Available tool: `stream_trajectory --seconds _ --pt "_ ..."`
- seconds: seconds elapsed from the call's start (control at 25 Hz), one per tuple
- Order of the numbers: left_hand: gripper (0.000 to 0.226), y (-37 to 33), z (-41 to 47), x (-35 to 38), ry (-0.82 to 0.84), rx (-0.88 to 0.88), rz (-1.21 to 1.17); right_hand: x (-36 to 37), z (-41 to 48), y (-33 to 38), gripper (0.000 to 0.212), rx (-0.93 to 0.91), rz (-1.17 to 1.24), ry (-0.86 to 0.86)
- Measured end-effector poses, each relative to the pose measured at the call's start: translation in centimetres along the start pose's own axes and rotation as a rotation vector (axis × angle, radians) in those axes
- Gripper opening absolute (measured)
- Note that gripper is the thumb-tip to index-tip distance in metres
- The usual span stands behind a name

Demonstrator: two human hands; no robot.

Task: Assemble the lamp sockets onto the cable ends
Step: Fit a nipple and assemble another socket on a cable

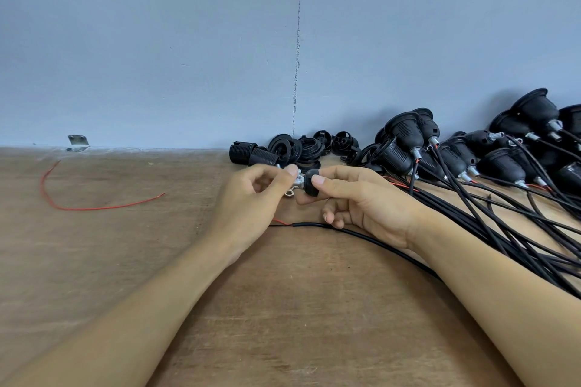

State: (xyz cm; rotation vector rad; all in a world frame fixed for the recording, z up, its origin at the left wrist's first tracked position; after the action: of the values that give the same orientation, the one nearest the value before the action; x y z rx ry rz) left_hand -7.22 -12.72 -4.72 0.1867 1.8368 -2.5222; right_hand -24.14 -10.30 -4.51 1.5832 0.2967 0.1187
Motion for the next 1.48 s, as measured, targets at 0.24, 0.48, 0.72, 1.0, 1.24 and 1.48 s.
stream_trajectory --seconds 0.24,0.48,0.72,1.0,1.24,1.48 --pt "0.013 -0.1 0.0 0.3 0.085 0.042 0.073 0.0 -0.1 0.0 0.044 0.016 -0.008 -0.008" --pt "0.038 0.2 -0.2 0.6 0.049 -0.02 0.068 0.1 -0.2 0.2 0.043 0.003 -0.015 0.003" --pt "0.017 -0.2 -0.1 0.8 0.121 0.063 0.071 0.2 -0.2 0.3 0.021 0.01 -0.004 0.013" --pt "0.043 0.2 -0.2 0.9 0.102 -0.048 0.078 0.5 -0.3 0.5 0.019 0.002 0.003 0.032" --pt "0.004 -0.8 -0.4 0.7 0.084 0.041 0.039 0.7 -0.4 0.5 0.029 0.02 -0.006 0.032" --pt "0.035 0.0 -0.5 0.8 0.097 -0.069 0.011 0.5 -0.5 0.6 0.022 0.014 0.015 0.024"
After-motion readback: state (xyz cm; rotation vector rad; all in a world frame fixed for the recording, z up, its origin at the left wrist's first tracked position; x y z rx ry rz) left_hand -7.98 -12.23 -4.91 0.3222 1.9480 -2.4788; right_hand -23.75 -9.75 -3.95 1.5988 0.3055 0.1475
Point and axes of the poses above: each hand's wrist, its own z-axis towards the middle knuckle, its own x-axis out of the palm, y = z × x, the point moved 7 cm from there along z, towards the middle knuckle, and after that the axes turned 6 degrees about -z, right-handed, at the moved point
